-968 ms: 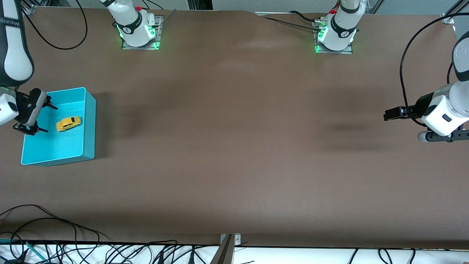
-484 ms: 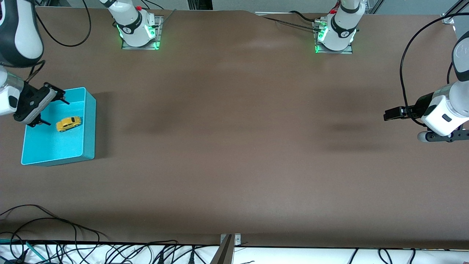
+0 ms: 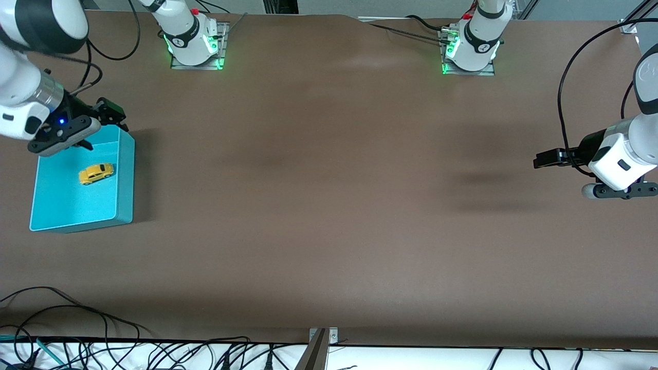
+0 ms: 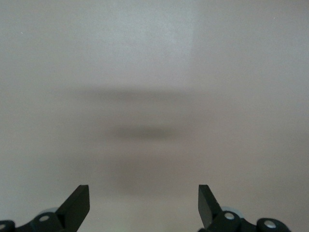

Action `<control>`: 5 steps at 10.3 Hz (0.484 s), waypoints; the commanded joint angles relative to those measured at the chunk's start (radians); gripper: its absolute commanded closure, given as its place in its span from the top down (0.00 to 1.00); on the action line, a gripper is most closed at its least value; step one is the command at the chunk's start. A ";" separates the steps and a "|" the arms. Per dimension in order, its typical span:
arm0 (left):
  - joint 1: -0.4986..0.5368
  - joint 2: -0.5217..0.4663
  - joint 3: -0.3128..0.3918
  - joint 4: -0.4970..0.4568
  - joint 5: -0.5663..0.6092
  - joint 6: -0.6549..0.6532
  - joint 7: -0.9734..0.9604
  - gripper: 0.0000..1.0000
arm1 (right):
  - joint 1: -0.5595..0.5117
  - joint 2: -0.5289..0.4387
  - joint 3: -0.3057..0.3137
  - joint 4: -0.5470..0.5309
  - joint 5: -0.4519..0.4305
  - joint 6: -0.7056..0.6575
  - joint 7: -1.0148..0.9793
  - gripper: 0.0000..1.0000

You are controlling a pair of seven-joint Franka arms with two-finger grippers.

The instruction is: Wind up and store yellow beetle car

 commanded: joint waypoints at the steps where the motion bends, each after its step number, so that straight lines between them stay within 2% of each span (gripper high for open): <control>1: 0.009 -0.077 0.001 -0.097 -0.027 0.063 0.030 1.00 | 0.013 -0.003 -0.007 0.058 0.009 -0.061 0.146 1.00; 5: 0.014 -0.077 0.001 -0.091 -0.027 0.059 0.031 1.00 | 0.058 0.155 -0.010 0.373 0.006 -0.229 0.399 1.00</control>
